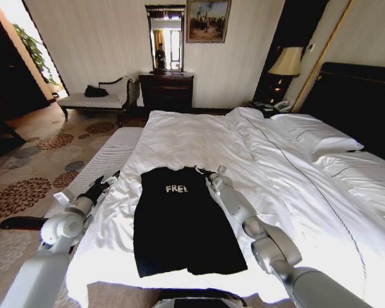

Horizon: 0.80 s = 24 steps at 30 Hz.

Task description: Fold the clothes on the bed.

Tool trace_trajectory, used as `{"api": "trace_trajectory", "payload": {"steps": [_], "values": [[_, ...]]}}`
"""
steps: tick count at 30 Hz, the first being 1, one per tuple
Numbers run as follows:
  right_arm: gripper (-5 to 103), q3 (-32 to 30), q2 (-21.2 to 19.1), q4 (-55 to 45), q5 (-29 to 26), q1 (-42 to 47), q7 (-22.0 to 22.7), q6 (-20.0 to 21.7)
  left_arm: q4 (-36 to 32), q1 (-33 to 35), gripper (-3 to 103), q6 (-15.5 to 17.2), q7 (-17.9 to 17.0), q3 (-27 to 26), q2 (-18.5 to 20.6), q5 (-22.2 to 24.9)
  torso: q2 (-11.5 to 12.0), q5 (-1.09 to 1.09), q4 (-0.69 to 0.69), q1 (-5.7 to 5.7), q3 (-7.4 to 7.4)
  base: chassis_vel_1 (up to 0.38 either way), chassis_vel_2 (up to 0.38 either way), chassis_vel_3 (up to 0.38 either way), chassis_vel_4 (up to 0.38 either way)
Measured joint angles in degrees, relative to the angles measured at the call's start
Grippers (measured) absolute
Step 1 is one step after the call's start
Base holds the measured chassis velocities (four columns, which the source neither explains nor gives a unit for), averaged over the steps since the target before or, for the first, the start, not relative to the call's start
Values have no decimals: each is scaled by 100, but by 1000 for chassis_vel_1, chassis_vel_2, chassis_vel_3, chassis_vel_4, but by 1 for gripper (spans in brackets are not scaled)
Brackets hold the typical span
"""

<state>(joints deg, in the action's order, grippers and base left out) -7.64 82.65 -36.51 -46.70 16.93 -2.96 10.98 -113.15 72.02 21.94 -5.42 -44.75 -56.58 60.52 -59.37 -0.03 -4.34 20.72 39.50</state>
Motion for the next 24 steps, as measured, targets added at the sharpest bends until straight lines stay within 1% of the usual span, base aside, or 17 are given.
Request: {"api": "trace_trajectory", "payload": {"steps": [7, 8, 10, 12, 15, 16, 19, 20, 21, 22, 23, 24], "values": [[100, -29, 17, 54, 38, -25, 76, -8, 24, -4, 100, 0, 11, -34, 76, 84, 0, 0, 0, 0, 0, 0, 0, 0, 0], [102, -36, 30, 47, 28, -6, 97, 9, 30, -24, 100, 0, 12, -30, 83, 96, 0, 0, 2, 0, 0, 0, 0, 0, 0], [96, -37, 45, -19, -10, 96, 122, 75, 60, -89, 100, 0, 12, 4, 107, 121, 0, 0, 2, 0, 0, 0, 0, 0, 0], [96, -34, 45, -39, -16, 123, 122, 85, 71, -106, 100, 0, 12, 12, 115, 125, 0, 0, 2, 0, 0, 0, 0, 0, 0], [81, -10, 30, -81, -15, 217, 108, 119, 131, -191, 100, 0, 13, 42, 141, 141, 0, 0, -1, 0, 0, 0, 0, 0, 0], [81, -10, 30, -81, -15, 217, 108, 119, 131, -191, 100, 0, 13, 42, 141, 141, 0, 0, -1, 0, 0, 0, 0, 0, 0], [64, -21, 11, -97, -34, 253, 105, 112, 140, -201, 100, -1, 13, 44, 142, 151, 0, 0, 1, 0, 0, 0, 0, 0, 0], [64, -21, 11, -97, -34, 253, 105, 112, 140, -201, 100, -1, 13, 44, 142, 151, 0, 0, 1, 0, 0, 0, 0, 0, 0], [58, -22, -5, -117, -60, 264, 104, 103, 141, -187, 100, -2, 14, 41, 142, 149, 0, 0, 2, 0, 0, 0, 0, 0, 0], [58, -24, -19, -134, -85, 266, 102, 92, 146, -176, 100, -3, 14, 35, 140, 144, 0, 0, 1, 0, 0, 0, 0, 0, 0], [53, -32, -32, -142, -111, 261, 96, 66, 159, -169, 100, -5, 16, 25, 130, 130, 0, 0, 1, 0, 0, 0, 0, 0, 0], [53, -32, -32, -142, -111, 261, 96, 66, 159, -169, 100, -5, 16, 25, 130, 130, 0, 0, 1, 0, 0, 0, 0, 0, 0]]}}
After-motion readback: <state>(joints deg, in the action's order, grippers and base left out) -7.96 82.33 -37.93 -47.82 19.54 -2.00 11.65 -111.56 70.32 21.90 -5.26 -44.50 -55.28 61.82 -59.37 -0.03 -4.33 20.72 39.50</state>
